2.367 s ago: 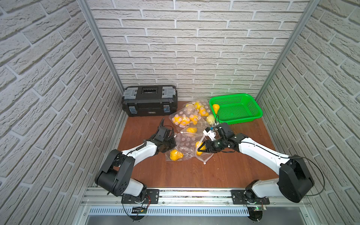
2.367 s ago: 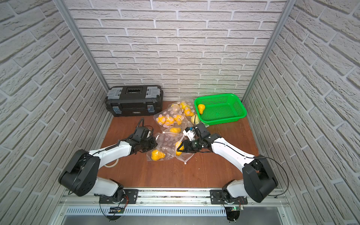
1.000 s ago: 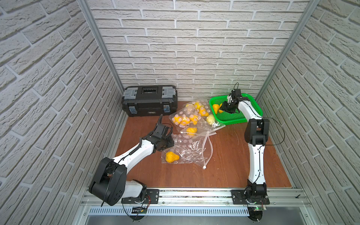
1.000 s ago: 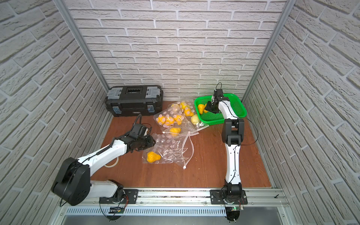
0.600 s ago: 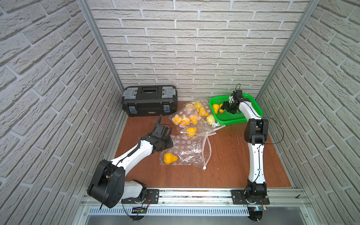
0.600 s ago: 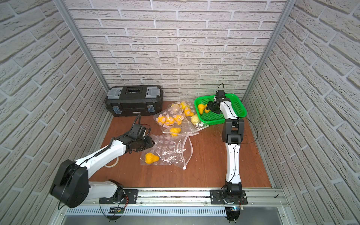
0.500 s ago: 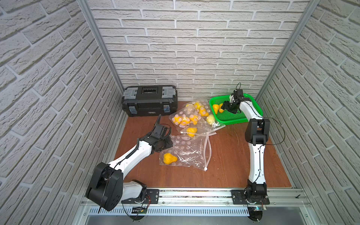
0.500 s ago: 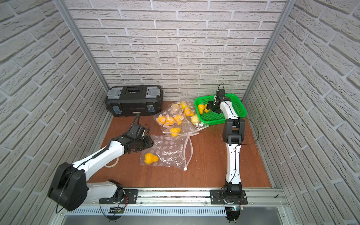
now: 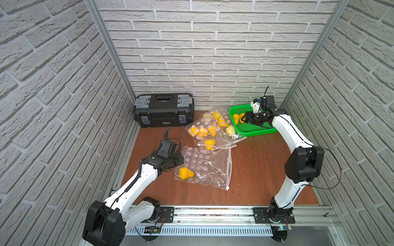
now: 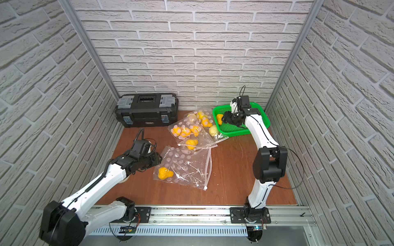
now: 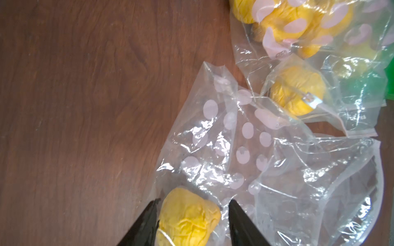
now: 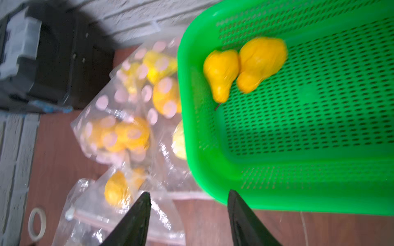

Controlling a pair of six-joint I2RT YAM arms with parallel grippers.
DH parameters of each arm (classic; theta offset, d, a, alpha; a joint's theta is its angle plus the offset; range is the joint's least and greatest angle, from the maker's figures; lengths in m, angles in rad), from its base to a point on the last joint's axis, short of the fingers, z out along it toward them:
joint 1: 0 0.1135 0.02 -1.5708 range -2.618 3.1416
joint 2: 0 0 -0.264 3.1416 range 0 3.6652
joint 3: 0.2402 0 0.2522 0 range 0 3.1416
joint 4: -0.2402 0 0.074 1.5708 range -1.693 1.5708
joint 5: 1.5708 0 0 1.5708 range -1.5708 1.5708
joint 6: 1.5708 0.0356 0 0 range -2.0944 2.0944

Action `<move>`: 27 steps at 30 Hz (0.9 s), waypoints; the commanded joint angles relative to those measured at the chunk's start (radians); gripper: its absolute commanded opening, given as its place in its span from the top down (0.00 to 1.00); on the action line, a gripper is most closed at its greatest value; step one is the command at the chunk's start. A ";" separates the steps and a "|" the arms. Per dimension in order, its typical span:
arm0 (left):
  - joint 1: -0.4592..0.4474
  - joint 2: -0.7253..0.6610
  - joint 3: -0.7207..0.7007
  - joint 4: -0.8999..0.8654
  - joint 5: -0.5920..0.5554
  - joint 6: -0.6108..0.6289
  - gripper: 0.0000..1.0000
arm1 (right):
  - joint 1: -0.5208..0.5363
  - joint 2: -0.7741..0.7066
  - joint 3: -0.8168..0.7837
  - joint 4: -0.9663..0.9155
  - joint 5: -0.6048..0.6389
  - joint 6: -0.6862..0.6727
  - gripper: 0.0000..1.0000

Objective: Open the zip-top bag and take out the pear
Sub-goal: Place the pear in the basket.

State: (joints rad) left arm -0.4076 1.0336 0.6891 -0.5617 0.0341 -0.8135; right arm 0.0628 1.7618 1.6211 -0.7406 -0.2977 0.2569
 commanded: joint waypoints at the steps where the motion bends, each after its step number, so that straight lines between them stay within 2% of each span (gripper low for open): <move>1: 0.015 -0.058 -0.055 -0.054 -0.021 -0.021 0.44 | 0.064 -0.097 -0.137 -0.009 -0.042 0.004 0.46; 7: 0.036 -0.119 -0.135 -0.021 0.011 -0.047 0.40 | 0.129 -0.311 -0.423 -0.011 0.022 0.051 0.58; 12: 0.045 -0.061 -0.174 0.043 0.028 -0.058 0.38 | 0.129 -0.434 -0.636 0.034 -0.001 0.078 0.65; 16: 0.063 -0.036 -0.209 0.117 0.053 -0.056 0.35 | 0.162 -0.440 -0.758 0.130 -0.152 0.101 0.69; 22: 0.105 0.013 -0.265 0.256 0.140 -0.052 0.35 | 0.217 -0.415 -0.890 0.341 -0.253 0.193 0.72; 27: 0.115 0.093 -0.253 0.336 0.198 -0.037 0.36 | 0.277 -0.363 -0.909 0.493 -0.308 0.256 0.73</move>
State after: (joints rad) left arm -0.3016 1.0939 0.4335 -0.3214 0.1795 -0.8650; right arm 0.3058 1.3849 0.7120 -0.4171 -0.5396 0.4568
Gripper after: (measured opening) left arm 0.644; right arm 0.276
